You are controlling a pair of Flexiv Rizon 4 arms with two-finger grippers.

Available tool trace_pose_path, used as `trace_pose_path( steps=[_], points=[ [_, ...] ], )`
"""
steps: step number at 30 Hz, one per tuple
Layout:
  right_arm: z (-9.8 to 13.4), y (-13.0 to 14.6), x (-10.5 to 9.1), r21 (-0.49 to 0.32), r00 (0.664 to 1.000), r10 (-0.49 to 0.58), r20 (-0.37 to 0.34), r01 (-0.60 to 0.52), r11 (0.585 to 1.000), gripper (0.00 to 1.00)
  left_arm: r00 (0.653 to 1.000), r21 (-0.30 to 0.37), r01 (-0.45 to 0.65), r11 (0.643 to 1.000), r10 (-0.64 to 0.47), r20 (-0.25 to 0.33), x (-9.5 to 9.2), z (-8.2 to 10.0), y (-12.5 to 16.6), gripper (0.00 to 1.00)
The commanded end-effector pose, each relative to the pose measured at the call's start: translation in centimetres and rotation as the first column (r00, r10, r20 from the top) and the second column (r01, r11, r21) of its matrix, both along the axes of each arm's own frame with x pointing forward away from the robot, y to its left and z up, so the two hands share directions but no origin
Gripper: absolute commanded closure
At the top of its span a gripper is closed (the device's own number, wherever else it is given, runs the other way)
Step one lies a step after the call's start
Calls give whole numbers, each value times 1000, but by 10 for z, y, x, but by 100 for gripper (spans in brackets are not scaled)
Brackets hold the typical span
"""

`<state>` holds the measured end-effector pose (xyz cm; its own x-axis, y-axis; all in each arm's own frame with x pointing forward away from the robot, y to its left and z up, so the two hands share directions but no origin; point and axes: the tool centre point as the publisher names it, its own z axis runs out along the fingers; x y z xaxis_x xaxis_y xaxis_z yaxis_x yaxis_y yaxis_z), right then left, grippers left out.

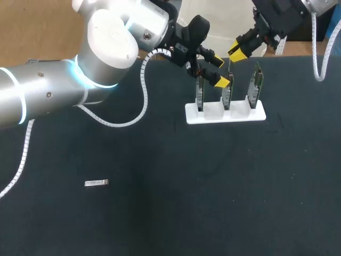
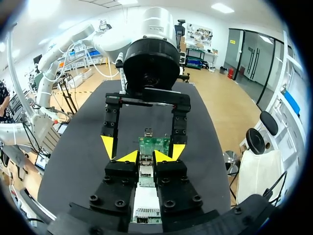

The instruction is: Pick up the optical module with the left hand, and insert it into the network port with the right hand.

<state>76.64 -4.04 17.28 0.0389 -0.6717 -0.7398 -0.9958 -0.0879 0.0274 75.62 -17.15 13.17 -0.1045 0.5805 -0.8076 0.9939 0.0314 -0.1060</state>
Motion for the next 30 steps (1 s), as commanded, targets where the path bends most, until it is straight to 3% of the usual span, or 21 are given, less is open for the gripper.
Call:
trace_pose_path(
  steps=[1, 30],
  points=[
    [-3, 0, 2, -2, 1000, 2, -7, -2, 1000, 100, 1000, 6, 2, 1000, -2, -3, 2, 1, -1, 0],
    [-1, 1, -1, 1, 1000, 14, 4, -14, 1000, 100, 1000, 6, 2, 1000, -2, -3, 2, 1, -1, 0]
  ],
)
